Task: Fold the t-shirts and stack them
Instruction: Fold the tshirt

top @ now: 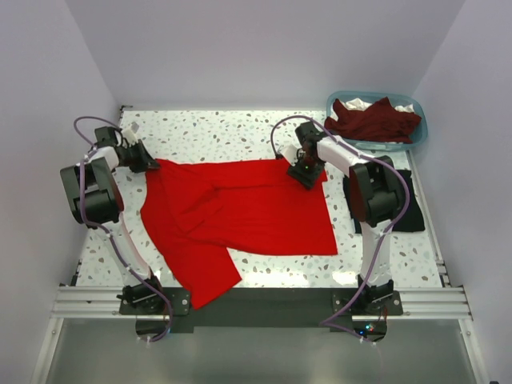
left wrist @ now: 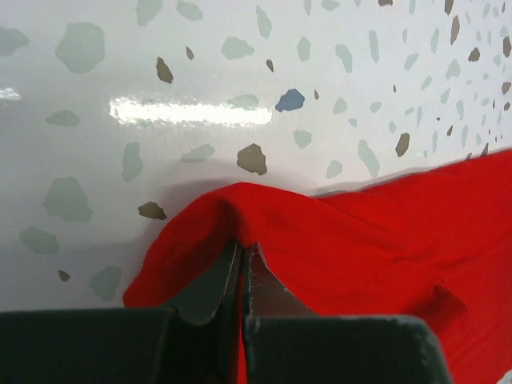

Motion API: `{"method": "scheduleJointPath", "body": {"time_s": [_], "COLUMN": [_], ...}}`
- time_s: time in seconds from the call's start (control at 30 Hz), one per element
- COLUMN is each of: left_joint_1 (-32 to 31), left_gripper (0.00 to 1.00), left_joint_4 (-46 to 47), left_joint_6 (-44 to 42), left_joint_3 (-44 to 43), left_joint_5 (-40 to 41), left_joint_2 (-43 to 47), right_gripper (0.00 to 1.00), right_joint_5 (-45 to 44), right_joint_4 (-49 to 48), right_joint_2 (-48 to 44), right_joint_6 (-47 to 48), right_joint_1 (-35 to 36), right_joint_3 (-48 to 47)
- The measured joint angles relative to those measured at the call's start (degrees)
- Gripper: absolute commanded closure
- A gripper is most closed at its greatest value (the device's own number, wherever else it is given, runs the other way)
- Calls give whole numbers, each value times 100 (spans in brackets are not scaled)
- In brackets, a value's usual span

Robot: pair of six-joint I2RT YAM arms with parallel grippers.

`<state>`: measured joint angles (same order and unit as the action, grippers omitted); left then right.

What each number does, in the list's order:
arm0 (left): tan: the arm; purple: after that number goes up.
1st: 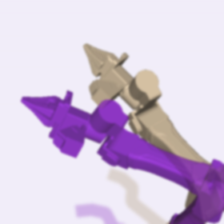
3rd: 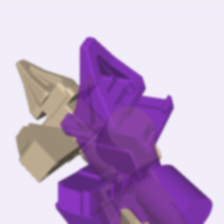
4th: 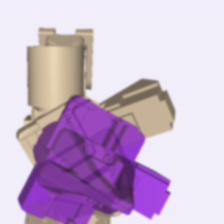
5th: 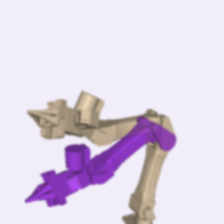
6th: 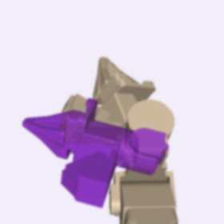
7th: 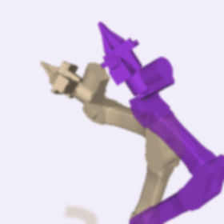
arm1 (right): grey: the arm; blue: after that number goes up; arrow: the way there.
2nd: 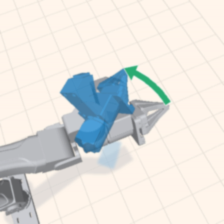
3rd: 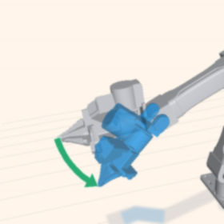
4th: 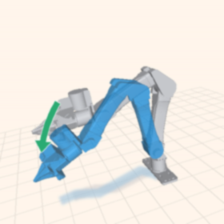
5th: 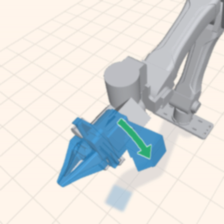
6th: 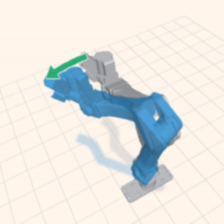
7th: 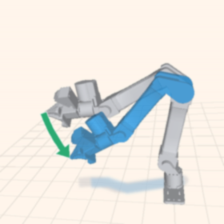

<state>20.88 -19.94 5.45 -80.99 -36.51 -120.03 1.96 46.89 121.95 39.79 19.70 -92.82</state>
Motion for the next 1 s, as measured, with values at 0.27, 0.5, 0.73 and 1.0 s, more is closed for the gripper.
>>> {"method": "scheduleJointPath", "body": {"time_s": [0.27, 0.5, 0.73, 1.0], "left_joint_1": [90, 90, 166, -7], "left_gripper": [100, 69, 58, 61], "left_joint_4": [4, -79, -262, -879], "left_joint_6": [-4, -52, -284, -1475], "left_joint_3": [-527, -925, -933, -487], "left_joint_5": [188, 376, 372, 291], "left_joint_2": [-68, -485, -426, 903], "right_gripper": [48, 44, 46, 62], "right_joint_5": [-120, -87, 542, 782], "right_joint_4": [15, 44, 592, 673], "right_joint_2": [68, 107, 146, -76], "right_joint_6": [33, 39, 28, -162], "right_joint_1": [4, 4, -22, -79], "right_joint_3": [-103, -197, -866, -1270]}}
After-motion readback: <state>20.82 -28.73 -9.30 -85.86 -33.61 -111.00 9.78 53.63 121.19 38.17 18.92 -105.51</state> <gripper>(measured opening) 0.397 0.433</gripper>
